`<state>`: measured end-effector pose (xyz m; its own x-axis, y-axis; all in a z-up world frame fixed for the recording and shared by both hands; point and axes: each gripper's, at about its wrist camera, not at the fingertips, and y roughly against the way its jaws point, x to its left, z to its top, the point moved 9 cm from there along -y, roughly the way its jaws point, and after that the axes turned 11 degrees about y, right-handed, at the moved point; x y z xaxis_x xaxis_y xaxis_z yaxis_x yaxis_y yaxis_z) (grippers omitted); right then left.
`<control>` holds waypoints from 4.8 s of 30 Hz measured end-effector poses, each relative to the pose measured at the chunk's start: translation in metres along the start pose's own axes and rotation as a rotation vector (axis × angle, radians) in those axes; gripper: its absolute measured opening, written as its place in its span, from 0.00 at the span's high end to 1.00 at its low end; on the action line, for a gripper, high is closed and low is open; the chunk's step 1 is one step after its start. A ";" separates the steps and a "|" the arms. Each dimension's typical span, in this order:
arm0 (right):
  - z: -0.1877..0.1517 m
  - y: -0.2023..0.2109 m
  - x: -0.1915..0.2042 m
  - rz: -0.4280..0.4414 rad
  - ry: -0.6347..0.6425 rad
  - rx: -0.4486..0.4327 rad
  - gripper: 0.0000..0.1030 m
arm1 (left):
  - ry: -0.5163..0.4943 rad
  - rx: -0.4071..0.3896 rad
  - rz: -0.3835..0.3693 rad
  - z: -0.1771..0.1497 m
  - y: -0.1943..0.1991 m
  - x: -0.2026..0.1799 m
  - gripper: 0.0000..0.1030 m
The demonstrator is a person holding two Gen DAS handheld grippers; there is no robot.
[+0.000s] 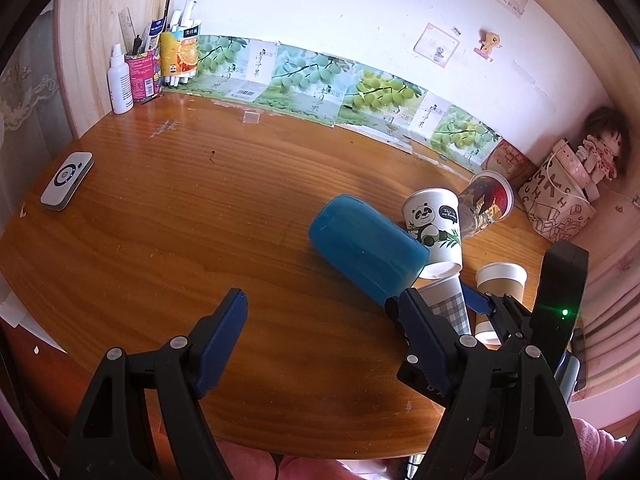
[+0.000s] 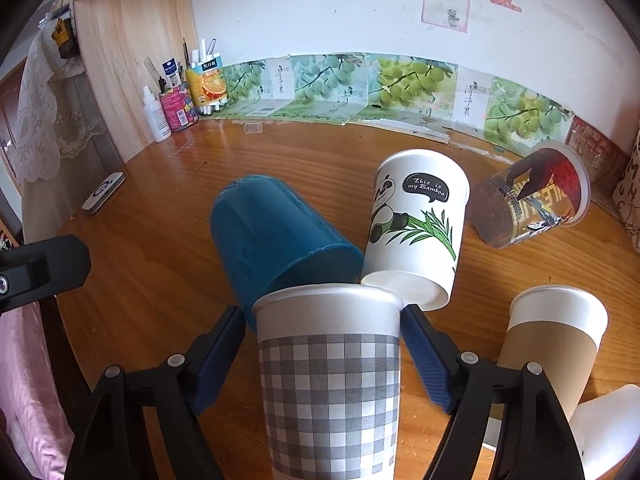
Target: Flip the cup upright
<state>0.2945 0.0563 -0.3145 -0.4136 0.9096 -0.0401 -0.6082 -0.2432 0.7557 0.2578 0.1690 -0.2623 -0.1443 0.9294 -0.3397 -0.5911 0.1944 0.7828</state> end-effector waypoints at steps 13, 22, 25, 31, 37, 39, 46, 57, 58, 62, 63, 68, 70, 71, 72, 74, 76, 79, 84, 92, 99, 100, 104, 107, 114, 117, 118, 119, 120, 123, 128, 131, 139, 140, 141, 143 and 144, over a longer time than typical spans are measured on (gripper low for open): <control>-0.004 0.008 -0.007 0.043 -0.025 -0.023 0.28 | -0.007 0.004 0.012 -0.008 0.000 -0.008 0.21; -0.004 0.026 -0.014 0.054 -0.022 -0.070 0.29 | -0.021 -0.005 0.004 -0.018 0.007 -0.022 0.21; 0.000 0.035 -0.016 0.056 -0.027 -0.100 0.29 | -0.026 -0.005 0.005 -0.022 0.008 -0.026 0.21; 0.011 0.050 -0.022 0.054 -0.026 -0.167 0.29 | -0.029 -0.021 0.018 -0.030 0.017 -0.028 0.21; 0.014 0.057 -0.023 0.054 -0.015 -0.193 0.29 | -0.010 -0.046 0.035 -0.033 0.025 -0.026 0.21; 0.011 0.057 -0.022 0.061 -0.012 -0.187 0.29 | -0.005 -0.050 0.040 -0.035 0.028 -0.025 0.21; -0.002 0.061 -0.014 0.080 0.010 -0.171 0.29 | 0.011 -0.064 0.063 -0.045 0.037 -0.022 0.21; -0.026 0.065 -0.003 0.123 0.032 -0.113 0.21 | 0.042 -0.080 0.106 -0.063 0.052 -0.016 0.21; -0.028 0.066 -0.003 0.122 0.032 -0.108 0.21 | 0.044 -0.085 0.108 -0.064 0.054 -0.016 0.21; -0.033 0.074 -0.006 0.137 0.006 -0.082 0.20 | 0.046 -0.111 0.109 -0.062 0.064 -0.016 0.21; -0.034 0.078 -0.007 0.147 -0.002 -0.075 0.20 | 0.047 -0.115 0.107 -0.061 0.066 -0.017 0.21; -0.035 0.106 -0.012 0.180 -0.019 -0.046 0.20 | 0.053 -0.174 0.060 -0.045 0.088 -0.030 0.13; -0.033 0.120 -0.014 0.188 -0.032 -0.039 0.20 | 0.029 -0.221 0.051 -0.036 0.100 -0.038 0.13; -0.031 0.128 -0.017 0.185 -0.036 -0.037 0.20 | 0.013 -0.222 0.041 -0.033 0.104 -0.043 0.13; -0.028 0.137 -0.020 0.176 -0.039 -0.041 0.20 | 0.006 -0.208 0.031 -0.031 0.105 -0.047 0.12; -0.024 0.156 -0.026 0.152 -0.038 -0.051 0.20 | 0.014 -0.133 -0.012 -0.031 0.107 -0.056 0.12; -0.019 0.174 -0.035 0.137 -0.054 -0.055 0.19 | 0.036 -0.089 -0.054 -0.032 0.110 -0.065 0.12; -0.013 0.199 -0.046 0.125 -0.094 -0.069 0.19 | 0.004 -0.105 -0.048 -0.033 0.119 -0.078 0.10; -0.008 0.236 -0.064 0.078 -0.158 -0.093 0.19 | -0.088 -0.130 -0.051 -0.029 0.134 -0.104 0.08; -0.003 0.282 -0.075 -0.038 -0.199 -0.154 0.09 | -0.116 -0.217 -0.043 -0.011 0.163 -0.132 0.08; 0.004 0.319 -0.079 -0.136 -0.200 -0.260 0.00 | -0.178 -0.415 -0.002 0.003 0.199 -0.149 0.07; 0.005 0.323 -0.080 -0.148 -0.204 -0.280 0.00 | -0.181 -0.438 -0.005 0.005 0.203 -0.151 0.06; 0.011 0.343 -0.085 -0.218 -0.222 -0.391 0.00 | -0.186 -0.533 -0.011 0.013 0.218 -0.154 0.01; 0.015 0.358 -0.089 -0.271 -0.210 -0.462 0.00 | -0.165 -0.586 -0.010 0.022 0.227 -0.154 0.00; 0.022 0.372 -0.092 -0.296 -0.225 -0.545 0.00 | -0.218 -0.670 -0.004 0.021 0.238 -0.162 0.00; 0.026 0.376 -0.089 -0.297 -0.215 -0.570 0.00 | -0.250 -0.696 0.004 0.022 0.243 -0.165 0.00; 0.028 0.376 -0.088 -0.296 -0.206 -0.576 0.00 | -0.251 -0.704 0.004 0.022 0.245 -0.165 0.00; 0.028 0.377 -0.084 -0.296 -0.199 -0.582 0.00 | -0.256 -0.710 0.004 0.021 0.246 -0.168 0.00; 0.029 0.377 -0.083 -0.292 -0.196 -0.586 0.00 | -0.258 -0.714 0.005 0.021 0.247 -0.167 0.00; 0.029 0.375 -0.083 -0.286 -0.204 -0.587 0.00 | -0.261 -0.710 0.003 0.021 0.247 -0.167 0.00; 0.033 0.373 -0.082 -0.288 -0.198 -0.589 0.00 | -0.261 -0.691 -0.005 0.022 0.245 -0.166 0.00; 0.035 0.371 -0.080 -0.277 -0.192 -0.587 0.00 | -0.256 -0.693 0.013 0.022 0.243 -0.162 0.00; 0.042 0.365 -0.076 -0.249 -0.178 -0.596 0.00 | -0.242 -0.688 0.045 0.025 0.242 -0.153 0.00; 0.043 0.365 -0.076 -0.245 -0.178 -0.595 0.00 | -0.242 -0.688 0.047 0.026 0.241 -0.153 0.00; 0.043 0.364 -0.076 -0.241 -0.179 -0.592 0.00 | -0.242 -0.688 0.048 0.026 0.241 -0.153 0.00; 0.043 0.362 -0.075 -0.236 -0.180 -0.589 0.00 | -0.244 -0.691 0.048 0.027 0.241 -0.154 0.00; 0.044 0.362 -0.076 -0.235 -0.181 -0.588 0.00 | -0.244 -0.691 0.046 0.026 0.240 -0.154 0.00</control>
<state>0.1356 -0.0860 -0.0096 -0.1349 0.9908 -0.0113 -0.9585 -0.1276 0.2549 0.1589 0.0808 -0.0080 -0.0477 0.9910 -0.1254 -0.9659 -0.0138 0.2587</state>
